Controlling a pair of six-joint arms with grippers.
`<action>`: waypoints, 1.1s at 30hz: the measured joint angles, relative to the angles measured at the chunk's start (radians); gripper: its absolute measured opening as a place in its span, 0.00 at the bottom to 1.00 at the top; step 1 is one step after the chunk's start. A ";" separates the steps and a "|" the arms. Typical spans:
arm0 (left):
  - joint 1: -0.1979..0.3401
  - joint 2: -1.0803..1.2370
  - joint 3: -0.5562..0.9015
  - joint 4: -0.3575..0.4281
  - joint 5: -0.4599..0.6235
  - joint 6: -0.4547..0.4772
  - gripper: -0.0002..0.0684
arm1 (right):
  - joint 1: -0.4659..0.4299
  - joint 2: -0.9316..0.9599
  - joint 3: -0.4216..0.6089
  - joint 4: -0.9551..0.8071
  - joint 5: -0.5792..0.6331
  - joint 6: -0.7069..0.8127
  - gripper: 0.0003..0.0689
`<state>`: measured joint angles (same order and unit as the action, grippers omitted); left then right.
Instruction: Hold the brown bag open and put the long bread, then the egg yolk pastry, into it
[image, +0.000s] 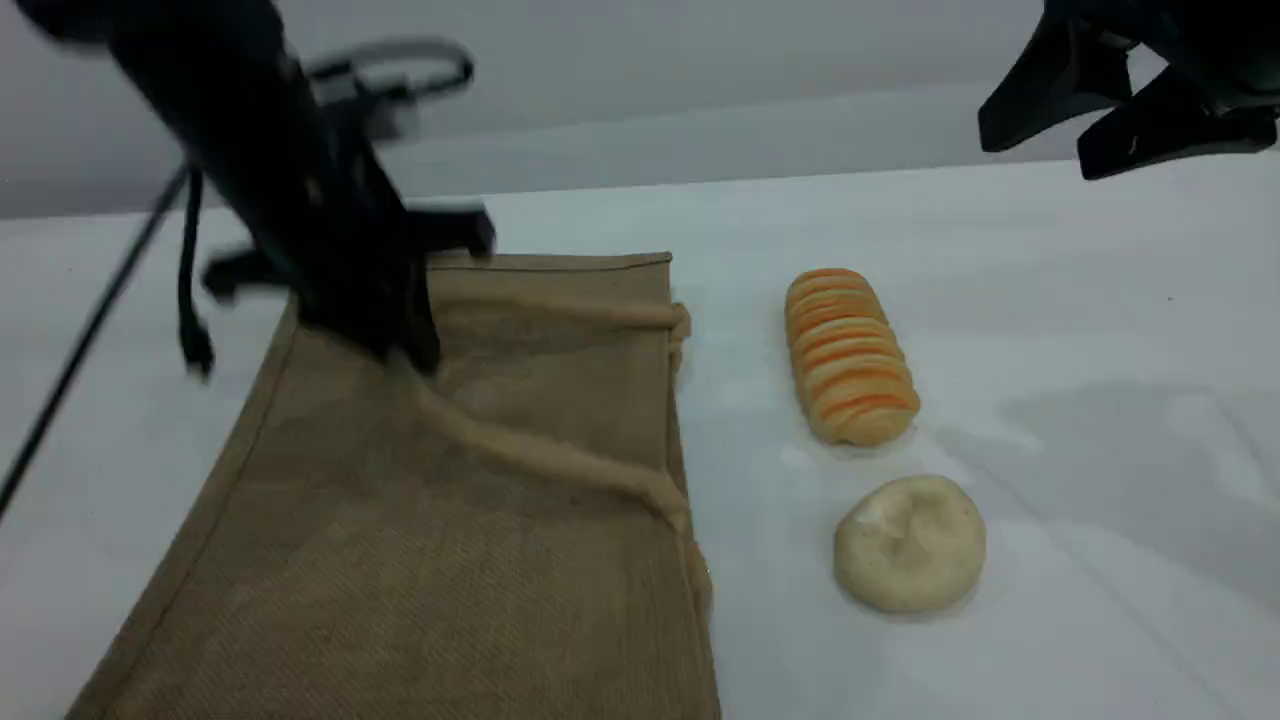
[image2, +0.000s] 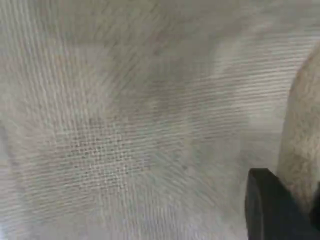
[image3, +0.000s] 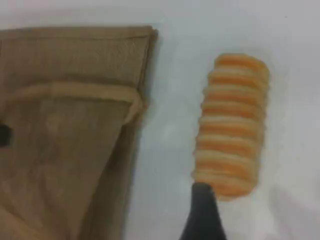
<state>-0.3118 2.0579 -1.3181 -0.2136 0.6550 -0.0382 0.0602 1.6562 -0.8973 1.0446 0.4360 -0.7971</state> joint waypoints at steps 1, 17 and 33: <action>0.000 -0.029 -0.021 0.014 0.048 0.024 0.12 | 0.000 0.006 0.000 0.001 -0.001 -0.002 0.67; 0.000 -0.351 -0.442 0.105 0.574 0.370 0.12 | 0.000 0.113 0.001 0.307 -0.003 -0.324 0.67; 0.001 -0.385 -0.481 -0.005 0.568 0.613 0.12 | 0.000 0.304 -0.068 0.700 0.071 -0.775 0.67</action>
<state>-0.3112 1.6729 -1.7989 -0.2188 1.2232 0.5744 0.0602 1.9599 -0.9657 1.7443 0.5067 -1.5721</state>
